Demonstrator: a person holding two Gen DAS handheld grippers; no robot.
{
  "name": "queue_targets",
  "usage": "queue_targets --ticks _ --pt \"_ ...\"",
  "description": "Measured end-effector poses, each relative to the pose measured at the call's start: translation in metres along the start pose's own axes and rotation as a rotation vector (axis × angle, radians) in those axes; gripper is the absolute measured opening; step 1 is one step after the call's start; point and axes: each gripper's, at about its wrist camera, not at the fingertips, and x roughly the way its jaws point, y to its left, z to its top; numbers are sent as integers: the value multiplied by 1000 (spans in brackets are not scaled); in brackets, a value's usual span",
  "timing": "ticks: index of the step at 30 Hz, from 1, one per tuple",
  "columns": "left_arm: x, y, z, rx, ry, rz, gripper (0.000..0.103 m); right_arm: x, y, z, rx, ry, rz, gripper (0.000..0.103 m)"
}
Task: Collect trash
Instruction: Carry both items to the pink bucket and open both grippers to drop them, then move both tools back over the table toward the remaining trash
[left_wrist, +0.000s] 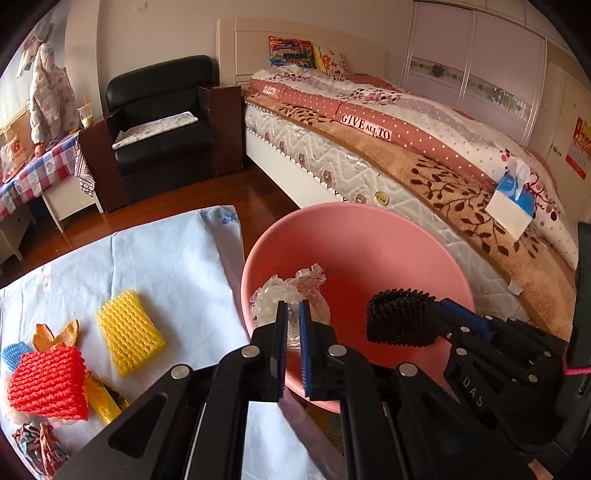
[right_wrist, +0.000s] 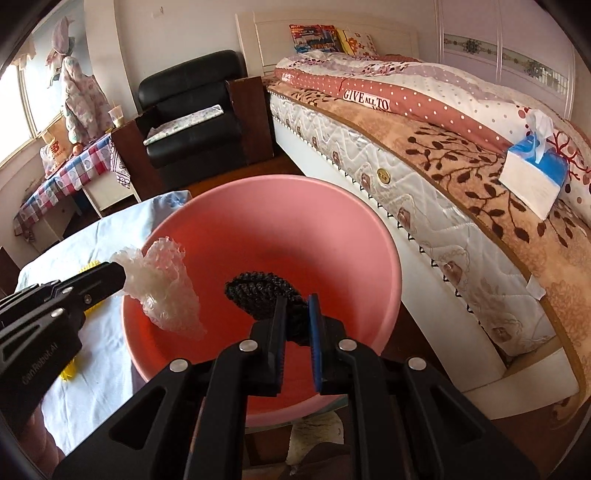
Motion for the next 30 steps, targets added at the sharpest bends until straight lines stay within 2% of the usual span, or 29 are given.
queue_targets --ticks 3,6,8,13,18,25,30 --pt "0 -3 -2 11 -8 9 7 2 -1 -1 5 9 1 14" --pt "-2 -7 -3 19 -22 4 20 2 -1 0 3 10 1 25" --pt "-5 -7 -3 18 -34 2 38 2 -1 1 2 7 2 35" --pt "-16 -10 -1 27 -69 -10 47 1 -1 3 -3 -1 5 38" --pt "-29 -9 0 29 -95 -18 52 -4 -2 3 11 -12 8 46" --pt "-47 1 -2 5 -113 -29 56 -16 4 1 18 -38 30 48" --pt "-68 14 -2 -7 -157 -3 56 -29 17 0 8 -75 52 48"
